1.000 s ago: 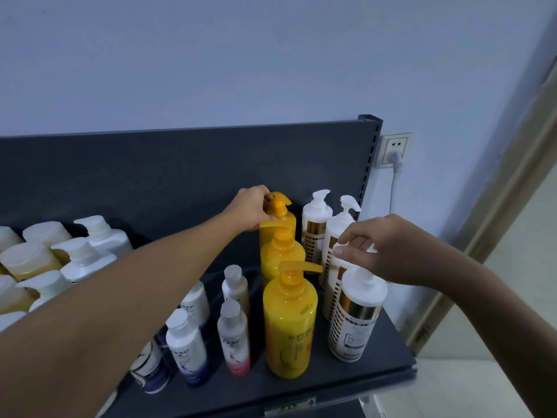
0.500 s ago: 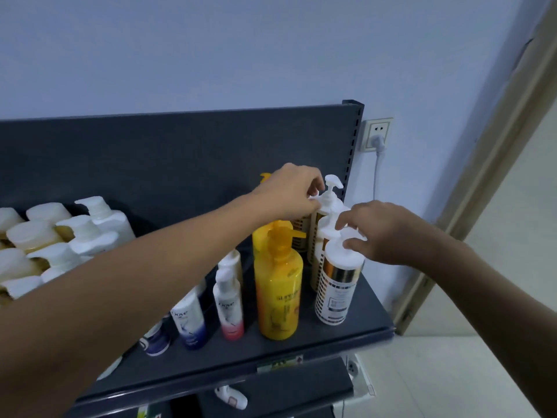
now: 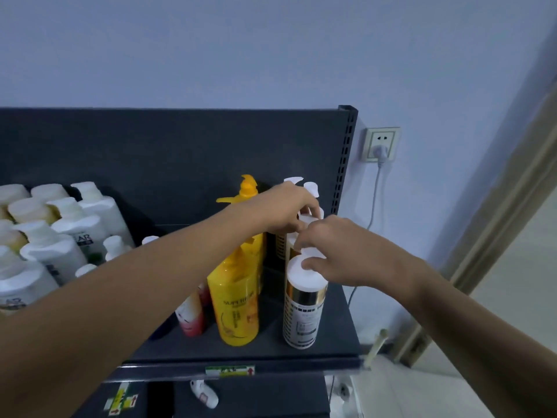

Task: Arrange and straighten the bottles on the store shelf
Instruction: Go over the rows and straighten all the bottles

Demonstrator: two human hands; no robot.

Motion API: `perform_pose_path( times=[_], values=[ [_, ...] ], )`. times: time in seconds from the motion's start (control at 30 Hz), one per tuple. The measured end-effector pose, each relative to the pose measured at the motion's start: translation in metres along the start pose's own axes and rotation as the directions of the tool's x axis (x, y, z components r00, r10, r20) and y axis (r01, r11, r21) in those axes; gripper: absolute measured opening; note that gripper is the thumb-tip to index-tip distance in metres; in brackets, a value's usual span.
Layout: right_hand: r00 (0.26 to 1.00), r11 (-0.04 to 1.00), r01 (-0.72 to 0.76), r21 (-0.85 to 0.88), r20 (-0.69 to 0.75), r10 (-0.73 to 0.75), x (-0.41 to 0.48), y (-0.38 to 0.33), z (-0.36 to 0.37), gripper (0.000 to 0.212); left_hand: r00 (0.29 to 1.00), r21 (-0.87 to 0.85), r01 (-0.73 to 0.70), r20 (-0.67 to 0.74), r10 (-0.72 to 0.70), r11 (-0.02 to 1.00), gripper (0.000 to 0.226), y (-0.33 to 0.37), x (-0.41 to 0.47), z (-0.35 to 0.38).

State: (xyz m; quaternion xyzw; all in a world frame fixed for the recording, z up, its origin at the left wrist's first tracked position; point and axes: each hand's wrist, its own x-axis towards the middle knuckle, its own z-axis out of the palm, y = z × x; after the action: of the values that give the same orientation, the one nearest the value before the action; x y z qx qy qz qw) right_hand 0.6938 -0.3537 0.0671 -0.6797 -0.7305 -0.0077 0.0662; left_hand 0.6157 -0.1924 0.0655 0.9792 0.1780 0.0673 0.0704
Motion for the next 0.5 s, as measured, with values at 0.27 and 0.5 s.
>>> perform_pose_path(
  times=[0.27, 0.5],
  values=[
    [0.997, 0.997, 0.083, -0.004, -0.005, -0.083, 0.001, 0.008, -0.002, 0.025, 0.999, -0.063, 0.021, 0.031, -0.019, 0.998, 0.034, -0.004, -0.002, -0.004],
    [0.992, 0.992, 0.127, 0.015, -0.017, -0.126, 0.000, 0.012, 0.001, 0.026, 0.979, -0.091, 0.158, -0.119, -0.168, 0.983, 0.028, -0.022, 0.011, -0.013]
  ],
)
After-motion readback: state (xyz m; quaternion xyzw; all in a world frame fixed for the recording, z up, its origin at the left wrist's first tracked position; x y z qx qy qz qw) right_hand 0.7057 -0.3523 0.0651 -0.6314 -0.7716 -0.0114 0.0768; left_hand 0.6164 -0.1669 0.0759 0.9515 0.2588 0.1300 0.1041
